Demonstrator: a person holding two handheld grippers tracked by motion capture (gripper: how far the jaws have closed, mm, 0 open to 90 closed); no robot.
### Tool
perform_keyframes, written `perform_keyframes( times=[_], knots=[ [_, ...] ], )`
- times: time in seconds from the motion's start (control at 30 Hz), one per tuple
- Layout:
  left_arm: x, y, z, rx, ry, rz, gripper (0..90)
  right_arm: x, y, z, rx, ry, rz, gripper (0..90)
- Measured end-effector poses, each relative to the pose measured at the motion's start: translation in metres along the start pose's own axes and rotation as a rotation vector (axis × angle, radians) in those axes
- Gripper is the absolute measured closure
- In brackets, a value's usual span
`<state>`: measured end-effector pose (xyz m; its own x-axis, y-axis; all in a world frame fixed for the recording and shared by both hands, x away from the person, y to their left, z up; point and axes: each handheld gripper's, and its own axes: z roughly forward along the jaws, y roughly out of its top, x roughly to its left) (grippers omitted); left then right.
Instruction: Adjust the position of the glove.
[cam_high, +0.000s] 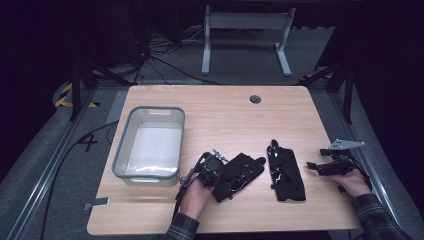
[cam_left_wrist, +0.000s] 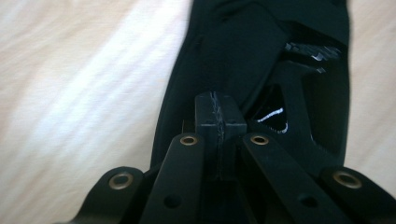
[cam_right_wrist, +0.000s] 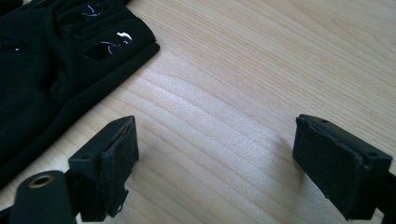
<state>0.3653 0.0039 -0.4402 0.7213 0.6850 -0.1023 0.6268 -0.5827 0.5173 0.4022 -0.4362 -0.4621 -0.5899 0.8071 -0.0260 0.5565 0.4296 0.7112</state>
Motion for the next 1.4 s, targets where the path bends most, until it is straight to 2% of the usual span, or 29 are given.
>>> perform_keyframes(
  times=[0.2,0.27,0.37,0.43,0.53,0.57,0.6,0.63,0.67,0.8,0.93,1.03,1.1,1.17,1.23,1.27,1.37,1.4],
  knots=[
    [-0.012,0.000,0.004,-0.013,-0.065,0.003,89.6,0.000,0.000,0.000,0.000,0.000,0.000,14.7],
    [-0.016,0.001,0.005,-0.020,-0.083,0.017,87.8,0.000,0.000,0.000,0.000,0.000,0.000,14.7],
    [-0.021,0.003,0.004,-0.018,-0.089,0.036,84.7,0.000,0.000,0.000,0.000,0.000,0.000,14.7],
    [-0.024,0.007,0.001,-0.040,-0.084,0.060,84.6,0.000,0.000,0.000,0.000,0.000,0.000,14.7],
    [-0.024,0.021,-0.004,-0.085,-0.074,0.086,89.1,0.000,0.000,0.000,0.000,0.000,0.000,14.7],
    [-0.024,0.021,-0.004,-0.085,-0.074,0.086,89.5,0.000,0.000,0.000,0.000,0.000,0.000,14.7],
    [-0.023,0.032,-0.004,-0.102,-0.061,0.101,89.6,0.000,0.000,0.000,0.001,-0.001,0.000,14.7],
    [-0.023,0.032,-0.004,-0.102,-0.061,0.101,89.7,0.000,0.000,0.000,0.001,-0.001,0.000,14.7],
    [-0.022,0.040,-0.003,-0.107,-0.060,0.115,89.7,0.000,0.000,0.000,0.001,-0.001,0.000,14.7],
    [-0.021,0.065,0.010,-0.124,-0.055,0.141,89.8,0.000,0.000,0.000,0.001,-0.001,0.000,14.7],
    [-0.017,0.081,0.028,-0.110,-0.052,0.152,89.8,0.000,0.000,0.000,0.001,-0.001,0.000,14.7],
    [-0.013,0.086,0.034,-0.107,-0.050,0.140,89.8,0.000,0.000,0.000,0.001,-0.001,0.000,14.7],
    [-0.005,0.089,0.045,-0.098,-0.044,0.119,89.8,0.000,0.000,0.000,0.001,-0.001,0.000,14.6],
    [0.000,0.090,0.051,-0.092,-0.027,0.111,89.8,0.000,0.000,0.000,0.001,-0.001,0.000,14.6],
    [0.004,0.089,0.057,-0.088,-0.040,0.093,89.8,0.000,0.000,0.000,0.001,-0.001,0.000,14.7],
    [0.005,0.089,0.059,-0.075,-0.037,0.100,89.9,0.000,0.000,0.000,0.001,-0.001,0.000,14.7],
    [0.008,0.089,0.061,-0.084,-0.032,0.090,89.9,0.000,0.000,0.000,0.001,-0.001,0.000,14.6],
    [0.011,0.088,0.061,-0.089,-0.015,0.089,89.9,0.000,0.000,0.000,0.001,-0.001,0.000,14.7]
  ],
)
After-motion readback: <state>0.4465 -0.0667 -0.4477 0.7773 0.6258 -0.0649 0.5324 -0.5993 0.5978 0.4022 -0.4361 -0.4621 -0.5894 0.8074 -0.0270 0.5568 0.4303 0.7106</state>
